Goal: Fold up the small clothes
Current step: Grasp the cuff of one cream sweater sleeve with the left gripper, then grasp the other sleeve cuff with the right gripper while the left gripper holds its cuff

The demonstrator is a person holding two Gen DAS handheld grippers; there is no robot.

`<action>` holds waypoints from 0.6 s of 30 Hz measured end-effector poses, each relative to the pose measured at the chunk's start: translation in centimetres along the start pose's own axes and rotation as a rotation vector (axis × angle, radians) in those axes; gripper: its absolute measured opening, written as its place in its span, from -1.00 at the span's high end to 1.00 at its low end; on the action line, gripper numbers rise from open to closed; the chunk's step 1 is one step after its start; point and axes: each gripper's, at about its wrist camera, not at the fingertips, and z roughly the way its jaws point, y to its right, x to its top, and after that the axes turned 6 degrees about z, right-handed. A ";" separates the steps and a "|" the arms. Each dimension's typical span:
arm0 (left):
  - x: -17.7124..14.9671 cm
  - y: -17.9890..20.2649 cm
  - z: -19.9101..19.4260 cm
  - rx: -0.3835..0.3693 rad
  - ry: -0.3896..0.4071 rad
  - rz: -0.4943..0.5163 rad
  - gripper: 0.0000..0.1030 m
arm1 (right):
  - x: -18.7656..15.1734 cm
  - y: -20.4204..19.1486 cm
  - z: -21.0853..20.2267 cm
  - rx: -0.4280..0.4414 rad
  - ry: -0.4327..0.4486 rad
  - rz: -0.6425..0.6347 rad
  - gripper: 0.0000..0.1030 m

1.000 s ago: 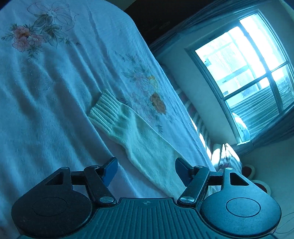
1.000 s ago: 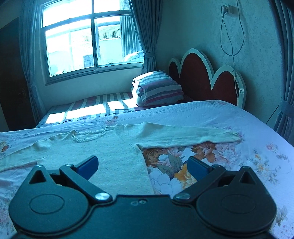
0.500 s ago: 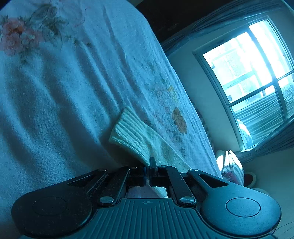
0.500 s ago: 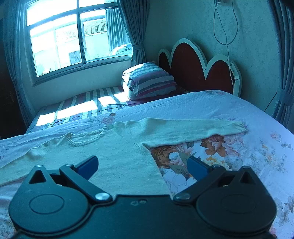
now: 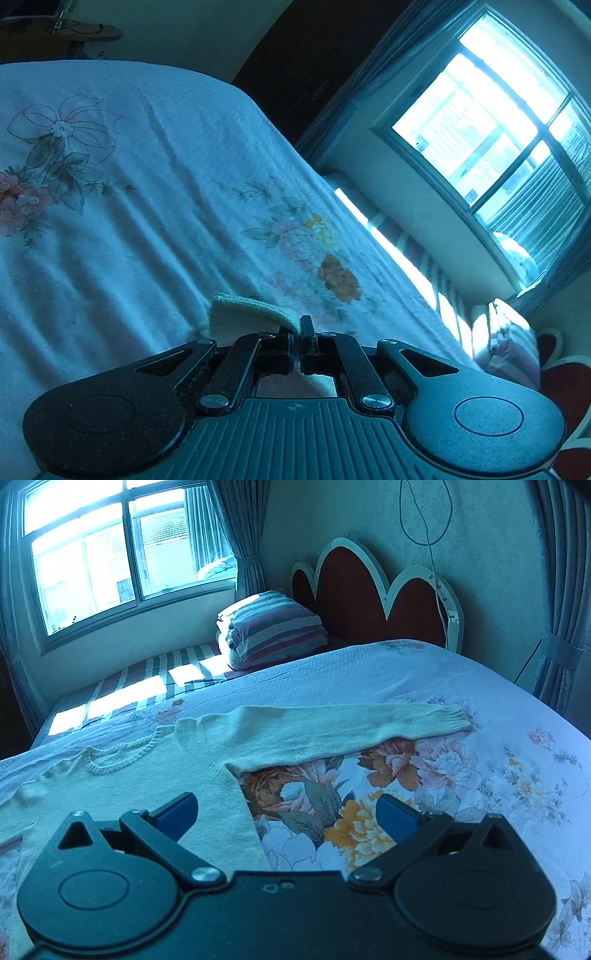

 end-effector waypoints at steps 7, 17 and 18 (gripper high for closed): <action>-0.7 -3.6 0.3 0.041 0.030 0.045 0.88 | -0.3 2.1 1.8 -0.033 -0.016 -0.019 -0.99; -1.8 -3.6 -3.4 0.178 0.106 0.093 -0.35 | 5.6 15.7 13.3 0.027 -0.010 0.386 -0.15; -2.1 -3.5 -3.4 0.180 0.104 0.084 -0.35 | 5.7 17.4 15.0 0.028 -0.023 0.459 -0.20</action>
